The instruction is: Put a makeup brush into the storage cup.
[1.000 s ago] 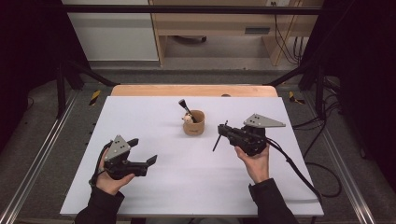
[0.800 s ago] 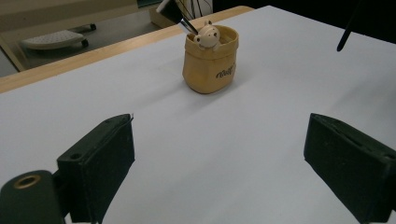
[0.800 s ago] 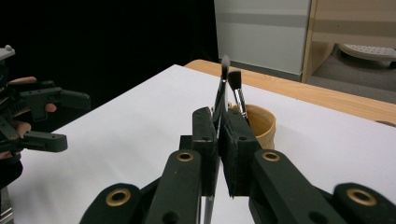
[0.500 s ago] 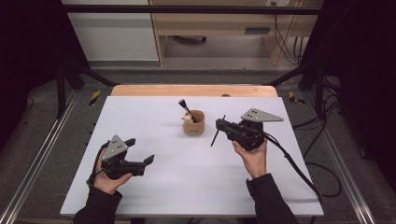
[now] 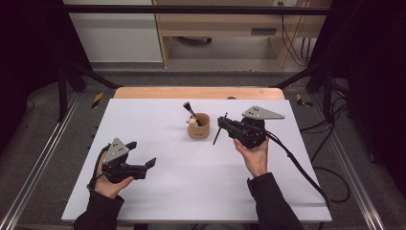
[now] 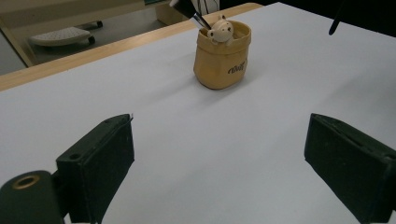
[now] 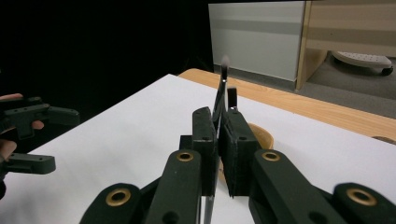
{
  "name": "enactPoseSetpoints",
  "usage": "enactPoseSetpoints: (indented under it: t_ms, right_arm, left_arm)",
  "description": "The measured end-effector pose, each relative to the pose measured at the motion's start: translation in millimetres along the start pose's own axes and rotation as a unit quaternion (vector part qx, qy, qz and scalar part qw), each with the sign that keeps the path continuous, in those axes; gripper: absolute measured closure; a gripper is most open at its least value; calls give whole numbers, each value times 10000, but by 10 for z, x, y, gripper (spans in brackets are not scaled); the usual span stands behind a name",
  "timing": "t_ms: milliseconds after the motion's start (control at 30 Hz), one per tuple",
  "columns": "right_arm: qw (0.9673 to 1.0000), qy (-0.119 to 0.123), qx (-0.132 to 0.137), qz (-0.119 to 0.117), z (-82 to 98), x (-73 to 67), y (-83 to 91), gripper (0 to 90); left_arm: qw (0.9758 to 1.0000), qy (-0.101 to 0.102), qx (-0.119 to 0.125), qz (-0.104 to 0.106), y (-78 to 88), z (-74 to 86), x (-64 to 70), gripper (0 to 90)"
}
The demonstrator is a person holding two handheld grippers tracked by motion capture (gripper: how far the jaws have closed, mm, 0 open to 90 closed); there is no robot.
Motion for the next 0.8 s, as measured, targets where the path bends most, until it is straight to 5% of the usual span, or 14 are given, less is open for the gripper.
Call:
enactPoseSetpoints:
  t_ms: [800]
  right_arm:
    - [9994, -58, -107, 313, -47, 170, -333, 849]
  left_arm:
    - [10000, 38, -11, -11, -9, 4, -18, 77]
Point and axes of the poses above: each handheld gripper's, and its own axes: y roughly backward along the jaws, z roughly out of its underside, x roughly to its right, the point moved 1 cm from there along -y, roughly forward along the jaws, and after that the axes turned 15 degrees about y, right-handed, at the moved point
